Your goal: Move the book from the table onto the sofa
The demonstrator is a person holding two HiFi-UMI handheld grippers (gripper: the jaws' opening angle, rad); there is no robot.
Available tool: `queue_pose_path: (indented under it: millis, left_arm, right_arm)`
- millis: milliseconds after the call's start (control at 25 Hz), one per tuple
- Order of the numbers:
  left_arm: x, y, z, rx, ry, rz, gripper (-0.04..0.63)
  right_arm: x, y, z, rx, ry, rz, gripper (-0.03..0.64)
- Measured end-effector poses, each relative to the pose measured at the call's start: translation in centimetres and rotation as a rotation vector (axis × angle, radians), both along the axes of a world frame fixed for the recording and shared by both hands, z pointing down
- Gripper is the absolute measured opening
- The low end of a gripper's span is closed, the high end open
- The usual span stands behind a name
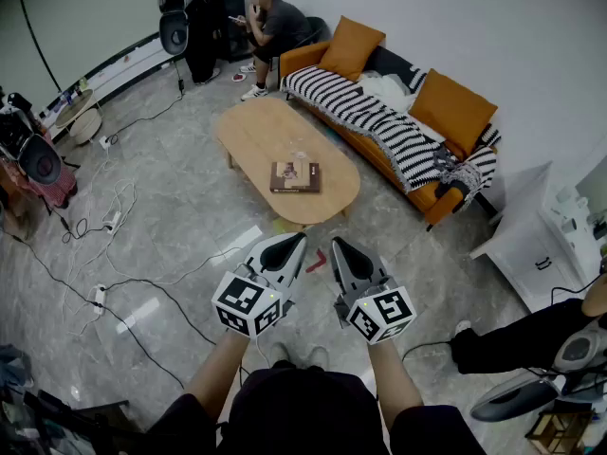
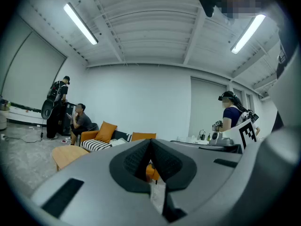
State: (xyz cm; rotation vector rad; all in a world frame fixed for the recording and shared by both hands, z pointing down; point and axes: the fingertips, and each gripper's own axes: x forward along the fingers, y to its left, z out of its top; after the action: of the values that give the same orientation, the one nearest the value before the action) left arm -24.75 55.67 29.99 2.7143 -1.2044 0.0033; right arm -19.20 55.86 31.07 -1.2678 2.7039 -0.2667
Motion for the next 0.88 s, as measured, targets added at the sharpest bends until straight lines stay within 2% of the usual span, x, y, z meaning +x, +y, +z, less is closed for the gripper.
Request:
queue_pose_path:
  millis: [600, 880]
  left_arm:
    - [-1.6, 0.5, 1.0, -0.037, 0.026, 0.006, 0.015]
    - [-4.3, 0.7, 1.6, -0.063, 0.035, 0.021, 0.015]
  right_arm:
    - [-1.5, 0.6, 0.9, -0.03, -0.002, -0.013, 0.025]
    - [-3.7, 0.6, 1.4, -0.052, -0.005, -0.004, 0.025]
